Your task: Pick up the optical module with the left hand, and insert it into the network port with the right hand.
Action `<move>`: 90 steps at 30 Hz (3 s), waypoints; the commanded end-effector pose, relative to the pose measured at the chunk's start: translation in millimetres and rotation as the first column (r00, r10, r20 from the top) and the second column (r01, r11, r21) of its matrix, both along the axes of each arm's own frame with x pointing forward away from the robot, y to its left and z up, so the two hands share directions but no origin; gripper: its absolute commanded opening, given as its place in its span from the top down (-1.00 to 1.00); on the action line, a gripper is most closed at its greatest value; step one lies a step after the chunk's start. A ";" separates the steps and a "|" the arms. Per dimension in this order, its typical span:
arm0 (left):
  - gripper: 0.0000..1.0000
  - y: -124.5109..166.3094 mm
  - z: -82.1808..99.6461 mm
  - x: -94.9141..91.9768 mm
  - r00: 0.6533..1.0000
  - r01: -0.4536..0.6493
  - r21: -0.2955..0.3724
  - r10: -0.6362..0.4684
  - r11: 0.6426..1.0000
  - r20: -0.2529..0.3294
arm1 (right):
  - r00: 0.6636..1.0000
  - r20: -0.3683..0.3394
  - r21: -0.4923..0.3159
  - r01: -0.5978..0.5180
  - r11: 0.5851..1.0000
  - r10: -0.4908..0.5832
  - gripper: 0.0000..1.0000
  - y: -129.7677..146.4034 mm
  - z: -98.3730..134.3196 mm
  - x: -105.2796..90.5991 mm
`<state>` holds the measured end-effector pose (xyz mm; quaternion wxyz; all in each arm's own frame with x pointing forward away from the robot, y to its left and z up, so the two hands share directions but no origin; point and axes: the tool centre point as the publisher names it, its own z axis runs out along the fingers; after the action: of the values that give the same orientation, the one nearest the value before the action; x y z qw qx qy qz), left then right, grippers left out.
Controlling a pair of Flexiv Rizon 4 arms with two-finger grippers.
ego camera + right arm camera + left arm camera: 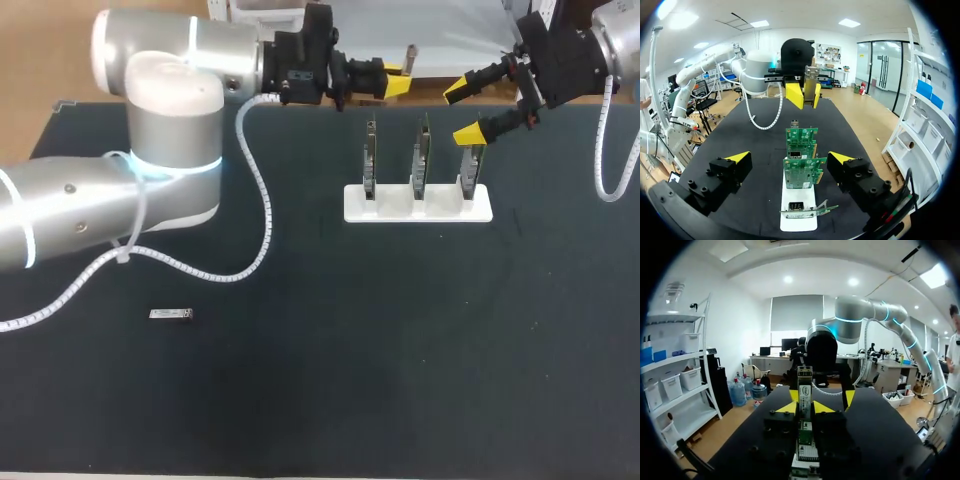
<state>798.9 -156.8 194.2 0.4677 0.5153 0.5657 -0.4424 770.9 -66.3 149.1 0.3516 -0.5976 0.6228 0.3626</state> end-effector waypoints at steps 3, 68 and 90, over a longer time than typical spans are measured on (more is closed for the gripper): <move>1.00 -2.5 -1.7 1.8 0.999 0.022 -0.034 -0.021 0.999 0.027 | 1.000 0.004 -0.001 0.005 1.000 -0.005 -1.00 0.1 0.4 -2.6; 1.00 -36.0 -20.2 -29.3 0.997 0.071 -0.087 -0.068 0.994 0.032 | 1.000 0.004 -0.001 0.005 1.000 -0.005 -1.00 0.1 0.4 -2.6; 1.00 -33.4 -19.9 -23.7 0.996 0.078 -0.075 -0.075 0.994 0.043 | 1.000 0.004 -0.001 0.005 1.000 -0.005 -1.00 0.1 0.4 -2.6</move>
<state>770.0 -188.9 175.4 0.4841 0.5240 0.5208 -0.4688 770.9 -66.3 149.1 0.3516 -0.5976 0.6228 0.3626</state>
